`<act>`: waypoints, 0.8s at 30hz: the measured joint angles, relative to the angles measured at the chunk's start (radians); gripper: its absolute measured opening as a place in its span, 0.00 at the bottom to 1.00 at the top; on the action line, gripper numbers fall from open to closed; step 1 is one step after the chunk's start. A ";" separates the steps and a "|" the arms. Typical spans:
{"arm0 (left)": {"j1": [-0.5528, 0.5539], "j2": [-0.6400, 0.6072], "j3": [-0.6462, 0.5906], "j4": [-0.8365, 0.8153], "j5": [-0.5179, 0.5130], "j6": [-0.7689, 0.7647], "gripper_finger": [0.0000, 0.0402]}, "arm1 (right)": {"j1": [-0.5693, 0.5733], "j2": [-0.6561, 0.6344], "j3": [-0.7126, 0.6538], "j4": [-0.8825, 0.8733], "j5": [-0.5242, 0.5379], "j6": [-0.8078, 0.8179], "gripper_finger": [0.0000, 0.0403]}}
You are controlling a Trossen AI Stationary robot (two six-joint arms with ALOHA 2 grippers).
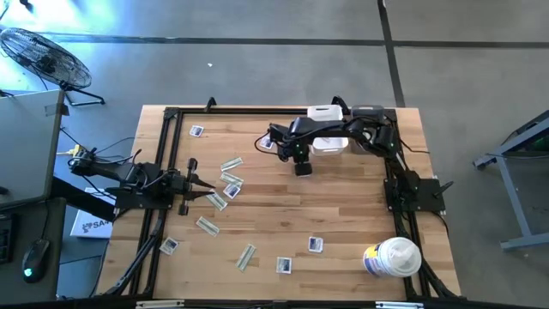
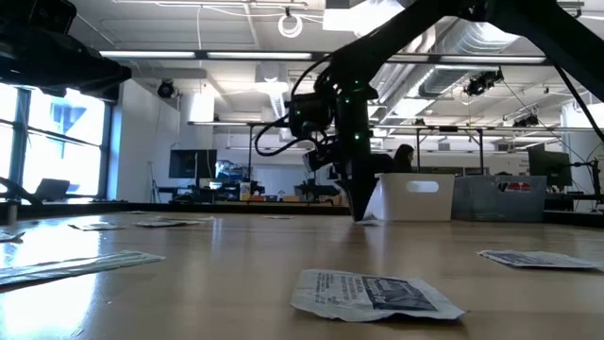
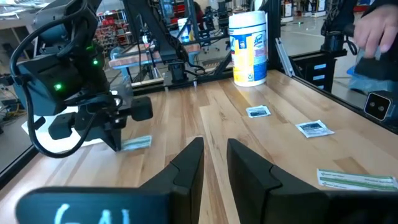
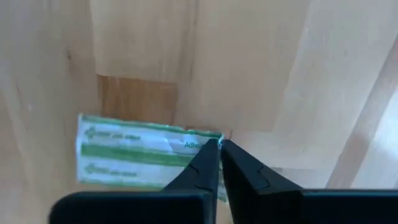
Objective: Pick & Place First Aid Supplies
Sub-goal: Put the bandage into the gray bin
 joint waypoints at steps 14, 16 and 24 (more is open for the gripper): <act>0.000 0.000 0.000 0.000 0.000 0.000 0.17 | 0.038 -0.253 0.002 -0.099 0.208 0.120 0.01; 0.000 0.000 0.000 0.000 0.000 0.000 0.17 | 0.019 -0.307 0.000 -0.166 0.282 0.131 0.00; 0.000 0.000 0.000 0.000 0.000 0.000 0.17 | -0.159 -0.550 -0.160 -0.238 0.703 0.076 0.00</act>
